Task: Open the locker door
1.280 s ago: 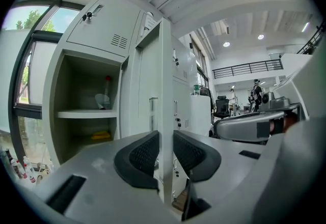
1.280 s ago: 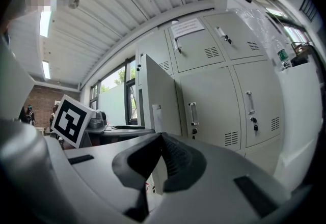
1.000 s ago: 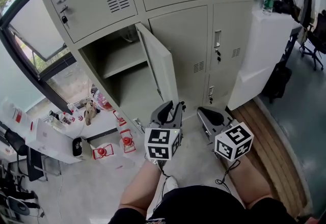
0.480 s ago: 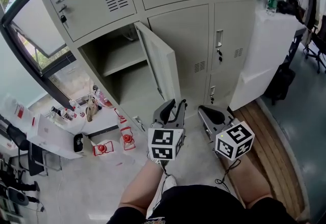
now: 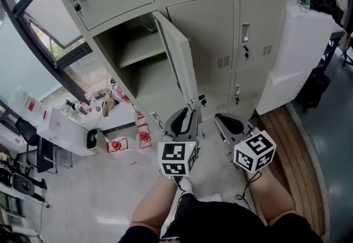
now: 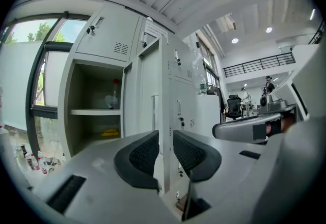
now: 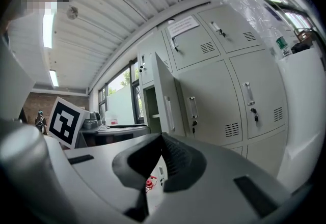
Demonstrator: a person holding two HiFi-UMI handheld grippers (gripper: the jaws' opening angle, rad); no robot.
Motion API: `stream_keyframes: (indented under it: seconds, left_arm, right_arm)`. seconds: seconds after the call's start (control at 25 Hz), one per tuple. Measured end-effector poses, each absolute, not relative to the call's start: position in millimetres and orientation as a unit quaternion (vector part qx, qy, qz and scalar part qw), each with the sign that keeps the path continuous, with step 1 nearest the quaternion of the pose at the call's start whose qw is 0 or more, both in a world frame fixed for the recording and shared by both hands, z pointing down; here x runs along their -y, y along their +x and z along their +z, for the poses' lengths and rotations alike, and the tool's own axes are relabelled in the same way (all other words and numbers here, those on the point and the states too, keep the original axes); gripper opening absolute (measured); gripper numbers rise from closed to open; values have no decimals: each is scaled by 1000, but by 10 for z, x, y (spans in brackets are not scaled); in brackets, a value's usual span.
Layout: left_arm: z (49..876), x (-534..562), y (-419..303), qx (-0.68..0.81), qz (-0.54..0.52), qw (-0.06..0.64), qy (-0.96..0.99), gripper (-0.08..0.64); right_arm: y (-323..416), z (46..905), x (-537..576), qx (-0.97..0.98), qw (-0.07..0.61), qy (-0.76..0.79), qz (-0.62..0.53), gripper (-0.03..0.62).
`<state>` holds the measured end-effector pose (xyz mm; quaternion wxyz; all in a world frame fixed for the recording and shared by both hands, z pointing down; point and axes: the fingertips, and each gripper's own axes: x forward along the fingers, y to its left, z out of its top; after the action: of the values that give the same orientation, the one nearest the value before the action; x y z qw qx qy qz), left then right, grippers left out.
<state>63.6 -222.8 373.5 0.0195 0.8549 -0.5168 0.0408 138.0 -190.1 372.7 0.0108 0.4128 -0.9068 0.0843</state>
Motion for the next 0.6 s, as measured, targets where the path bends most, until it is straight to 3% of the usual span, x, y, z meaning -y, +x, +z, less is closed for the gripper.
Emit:
stream_keyframes:
  seconds: [0.6]
  left_arm:
    - [3874,1606,-369,599,49,33,798,52]
  right_arm:
    - [468,3882,1540,942,15,320,97,54]
